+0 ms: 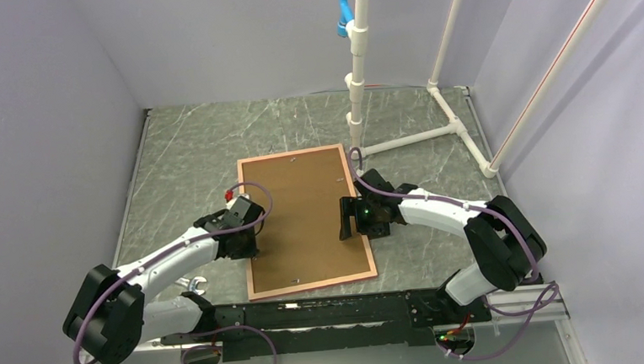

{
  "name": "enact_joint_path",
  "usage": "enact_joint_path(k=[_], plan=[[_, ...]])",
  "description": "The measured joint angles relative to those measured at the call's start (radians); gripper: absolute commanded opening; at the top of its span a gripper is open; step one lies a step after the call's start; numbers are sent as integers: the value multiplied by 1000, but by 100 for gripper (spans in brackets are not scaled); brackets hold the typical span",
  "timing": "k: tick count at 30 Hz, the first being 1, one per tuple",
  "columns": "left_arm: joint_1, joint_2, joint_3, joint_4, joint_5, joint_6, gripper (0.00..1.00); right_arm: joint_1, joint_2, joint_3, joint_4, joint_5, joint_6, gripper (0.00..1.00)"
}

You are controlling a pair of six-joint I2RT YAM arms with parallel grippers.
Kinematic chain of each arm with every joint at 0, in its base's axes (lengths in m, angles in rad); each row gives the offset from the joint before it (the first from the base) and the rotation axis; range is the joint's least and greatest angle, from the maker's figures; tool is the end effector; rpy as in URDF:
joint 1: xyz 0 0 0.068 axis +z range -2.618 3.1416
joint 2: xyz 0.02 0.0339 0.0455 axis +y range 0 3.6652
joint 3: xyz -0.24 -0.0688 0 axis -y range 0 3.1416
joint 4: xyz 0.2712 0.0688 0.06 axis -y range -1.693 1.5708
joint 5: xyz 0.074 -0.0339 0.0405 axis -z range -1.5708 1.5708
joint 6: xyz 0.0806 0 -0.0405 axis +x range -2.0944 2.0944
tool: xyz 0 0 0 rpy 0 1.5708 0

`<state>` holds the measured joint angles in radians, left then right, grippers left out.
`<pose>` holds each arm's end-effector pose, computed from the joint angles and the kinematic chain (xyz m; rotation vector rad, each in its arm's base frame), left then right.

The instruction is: Put the photo into the frame

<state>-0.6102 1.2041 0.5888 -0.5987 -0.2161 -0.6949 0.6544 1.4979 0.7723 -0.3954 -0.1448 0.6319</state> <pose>0.2094 -0.1253 0.0869 -0.1688 2.7235 -0.0636 0.2405 0.1992 0.0793 -0.0784 2.8151 0.5497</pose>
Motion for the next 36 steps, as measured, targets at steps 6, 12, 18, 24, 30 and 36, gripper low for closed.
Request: enact_joint_path(k=[6,12,18,24,30,36], plan=[[0,-5,-2,-3,-25,3,0,0,2,3,-3,0,0,84],[0,-28,-15,8,-22,-1,13,0,2,3,-3,0,0,84],[71,-122,-89,98,90,10,70,0,1,3,-4,0,0,84],[174,-209,-171,210,282,2,78,1,-3,0,-2,-2,0,84],[197,-211,-174,217,328,10,79,35,-30,-23,17,36,1,85],[198,-211,-167,205,327,30,83,124,-71,-55,0,101,27,87]])
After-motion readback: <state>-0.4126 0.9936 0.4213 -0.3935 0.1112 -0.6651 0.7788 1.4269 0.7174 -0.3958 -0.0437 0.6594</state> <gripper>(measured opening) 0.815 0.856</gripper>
